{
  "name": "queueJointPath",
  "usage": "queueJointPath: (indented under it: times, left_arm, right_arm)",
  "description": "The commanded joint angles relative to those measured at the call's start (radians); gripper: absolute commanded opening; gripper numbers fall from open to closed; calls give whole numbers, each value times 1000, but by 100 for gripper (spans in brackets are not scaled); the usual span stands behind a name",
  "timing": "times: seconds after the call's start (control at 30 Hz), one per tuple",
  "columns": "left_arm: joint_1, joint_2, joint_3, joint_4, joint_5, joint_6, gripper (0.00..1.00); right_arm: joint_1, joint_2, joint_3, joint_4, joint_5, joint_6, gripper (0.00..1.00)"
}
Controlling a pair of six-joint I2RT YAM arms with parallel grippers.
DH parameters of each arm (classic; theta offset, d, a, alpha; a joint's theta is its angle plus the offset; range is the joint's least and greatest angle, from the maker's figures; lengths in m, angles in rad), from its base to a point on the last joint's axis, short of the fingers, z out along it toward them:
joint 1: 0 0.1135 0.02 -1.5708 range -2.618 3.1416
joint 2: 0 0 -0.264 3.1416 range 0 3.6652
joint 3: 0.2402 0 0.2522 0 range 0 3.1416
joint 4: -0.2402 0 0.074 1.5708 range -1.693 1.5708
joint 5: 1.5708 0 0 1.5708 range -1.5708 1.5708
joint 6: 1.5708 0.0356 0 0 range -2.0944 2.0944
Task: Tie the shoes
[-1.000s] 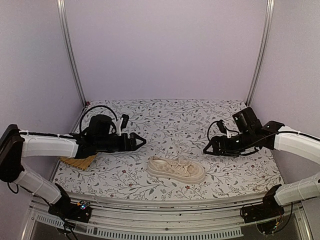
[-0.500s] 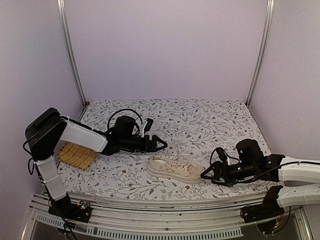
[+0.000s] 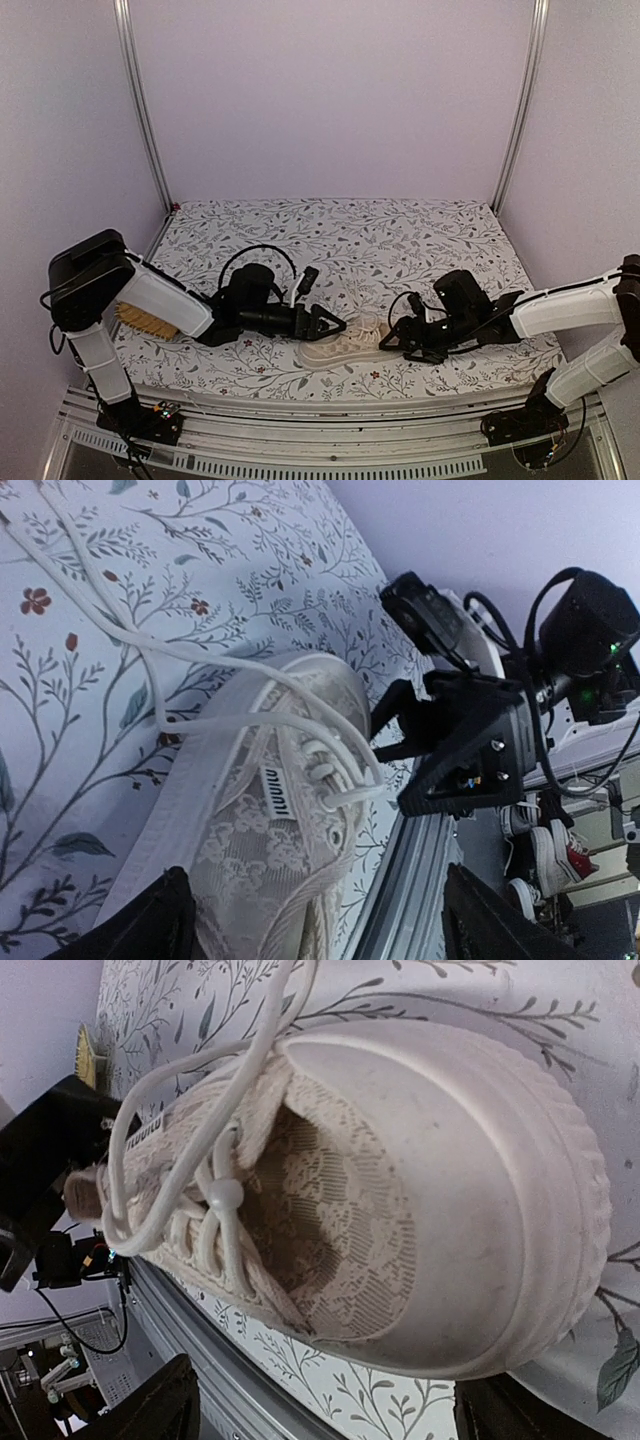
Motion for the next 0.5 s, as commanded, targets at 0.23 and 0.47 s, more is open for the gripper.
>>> queueJointPath:
  times: [0.23,0.47]
  left_arm:
    - [-168,-122,-38,95,5,-136,85]
    - [-138,-263,-33,-132,-216,-61,87]
  right_arm:
    - [-33,130,221,-21,152,-194,94]
    - [-69,122,344,-145,165,-321,95]
